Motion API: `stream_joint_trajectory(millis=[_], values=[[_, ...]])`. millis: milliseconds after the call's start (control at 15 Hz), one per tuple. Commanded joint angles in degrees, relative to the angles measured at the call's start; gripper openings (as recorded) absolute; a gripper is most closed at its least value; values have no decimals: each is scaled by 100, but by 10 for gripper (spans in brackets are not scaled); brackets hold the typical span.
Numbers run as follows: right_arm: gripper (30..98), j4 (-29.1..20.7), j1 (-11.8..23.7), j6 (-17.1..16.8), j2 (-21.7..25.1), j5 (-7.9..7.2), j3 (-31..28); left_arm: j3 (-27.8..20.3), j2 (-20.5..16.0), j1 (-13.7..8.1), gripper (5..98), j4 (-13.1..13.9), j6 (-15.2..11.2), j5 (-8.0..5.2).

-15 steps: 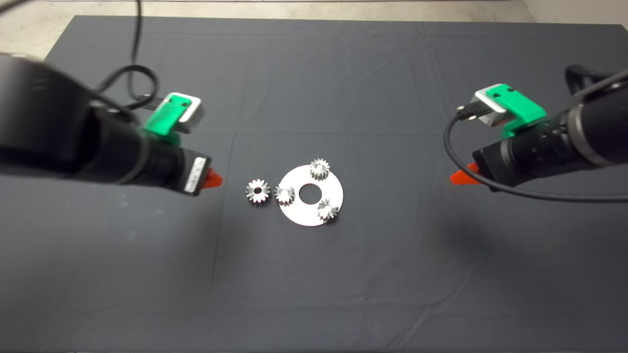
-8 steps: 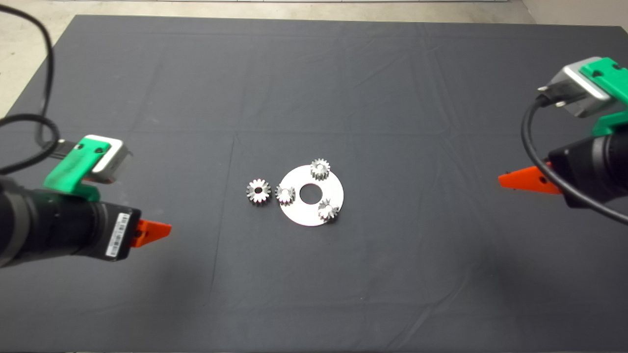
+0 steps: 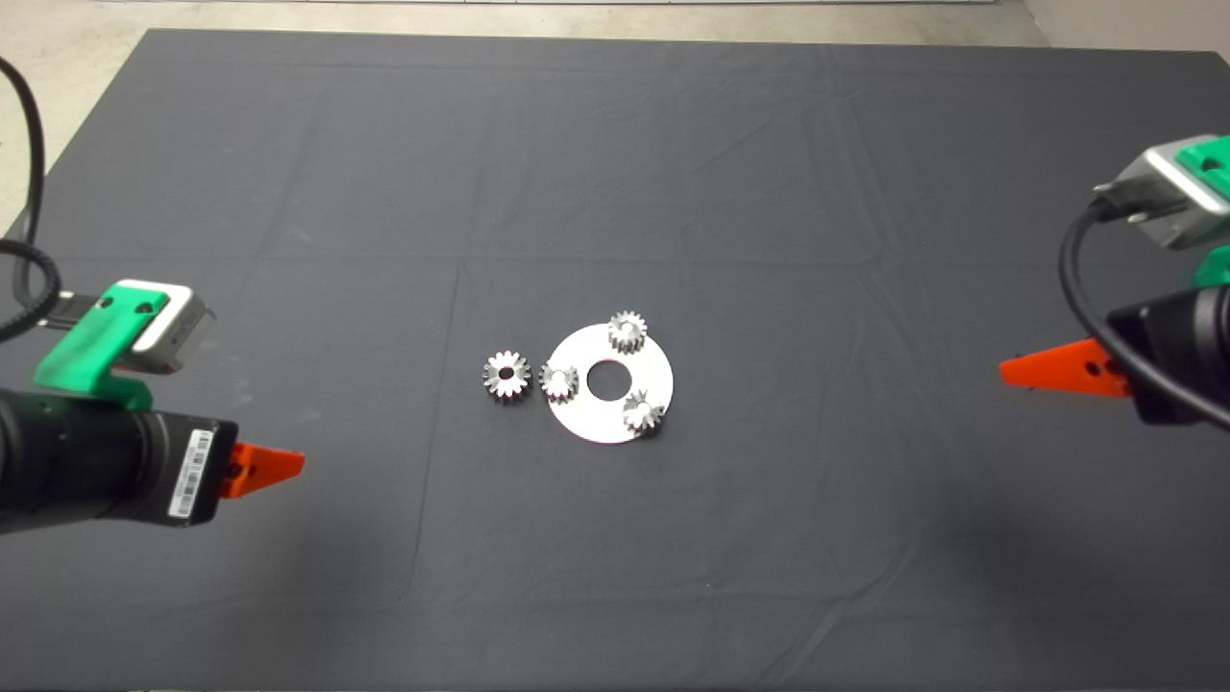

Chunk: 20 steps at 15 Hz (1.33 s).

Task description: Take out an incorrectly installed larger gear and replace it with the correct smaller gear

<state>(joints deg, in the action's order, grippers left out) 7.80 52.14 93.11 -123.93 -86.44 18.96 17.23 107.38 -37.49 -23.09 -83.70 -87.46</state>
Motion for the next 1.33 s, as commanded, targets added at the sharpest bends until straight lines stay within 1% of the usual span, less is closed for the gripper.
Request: stream_joint_trajectory(millis=[0, 200, 533, 733, 933, 1067, 1133, 1267], values=[[636, -156, -107, 67, -22, 31, -16, -107, -28, -74, 794, 217, -15, -202], [636, -139, -280, 67, -64, 38, -16, -98, -28, -74, 794, 226, -6, -211], [636, -112, -301, 67, -471, 22, -8, -107, -28, -74, 794, 260, -6, -212], [636, -121, -301, 67, -471, -12, -8, -107, -20, -74, 794, 252, 3, -219], [636, -121, -301, 76, -462, -2, 1, -107, -37, -74, 794, 252, 12, -228], [636, -112, -451, 67, -436, -16, 1, -89, -46, -74, 794, 252, 239, -219], [636, -103, -547, 67, -435, -30, 1, -98, -46, -74, 794, 252, 268, -209], [636, -95, -555, 76, -435, -69, -8, -107, -45, -66, 794, 252, 267, -176]])
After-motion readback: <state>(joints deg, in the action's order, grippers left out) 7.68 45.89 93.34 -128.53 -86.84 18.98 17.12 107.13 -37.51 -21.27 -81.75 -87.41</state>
